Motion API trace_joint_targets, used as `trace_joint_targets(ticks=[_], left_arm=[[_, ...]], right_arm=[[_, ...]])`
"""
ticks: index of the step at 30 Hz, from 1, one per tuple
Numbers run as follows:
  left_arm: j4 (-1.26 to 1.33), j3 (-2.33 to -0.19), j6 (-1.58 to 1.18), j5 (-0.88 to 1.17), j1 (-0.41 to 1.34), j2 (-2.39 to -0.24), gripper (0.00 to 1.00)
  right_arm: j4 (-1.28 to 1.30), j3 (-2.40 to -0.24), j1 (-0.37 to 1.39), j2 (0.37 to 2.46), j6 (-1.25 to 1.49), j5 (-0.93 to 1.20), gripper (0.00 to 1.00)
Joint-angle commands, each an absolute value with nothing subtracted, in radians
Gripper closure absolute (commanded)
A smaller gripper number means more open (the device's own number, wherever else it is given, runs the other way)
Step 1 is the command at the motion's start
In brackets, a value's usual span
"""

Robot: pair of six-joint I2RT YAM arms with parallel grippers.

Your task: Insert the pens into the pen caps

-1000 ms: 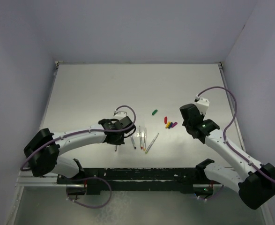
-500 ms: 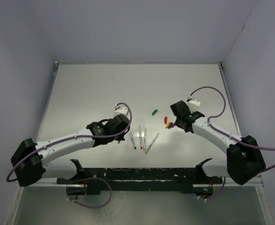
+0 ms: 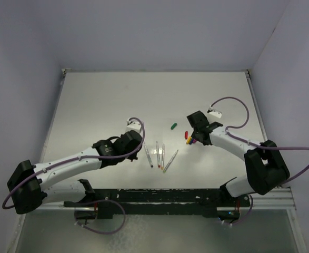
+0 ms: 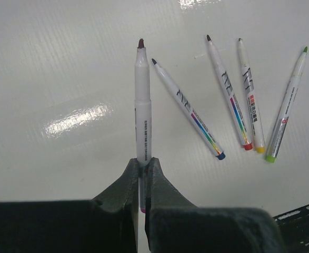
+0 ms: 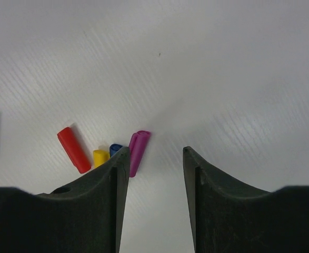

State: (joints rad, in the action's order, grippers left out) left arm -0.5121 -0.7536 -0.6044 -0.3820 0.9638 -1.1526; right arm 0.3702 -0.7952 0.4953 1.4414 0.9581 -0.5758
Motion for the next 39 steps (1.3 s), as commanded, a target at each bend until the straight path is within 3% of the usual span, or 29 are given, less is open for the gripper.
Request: trace_joint_targets(ticks=[1,39], left_arm=[[-0.472,-0.75,-0.595,-0.38,0.968,-1.154,1.0],[-0.492,-0.751,-0.595,-0.396,0.967,-1.173,1.0]], right_arm=[[0.348,-0.843,0.492,1.459,0.996,-0.591,0.52],[0.392,-0.872,0.492,1.599,1.082,-0.564,0.54]])
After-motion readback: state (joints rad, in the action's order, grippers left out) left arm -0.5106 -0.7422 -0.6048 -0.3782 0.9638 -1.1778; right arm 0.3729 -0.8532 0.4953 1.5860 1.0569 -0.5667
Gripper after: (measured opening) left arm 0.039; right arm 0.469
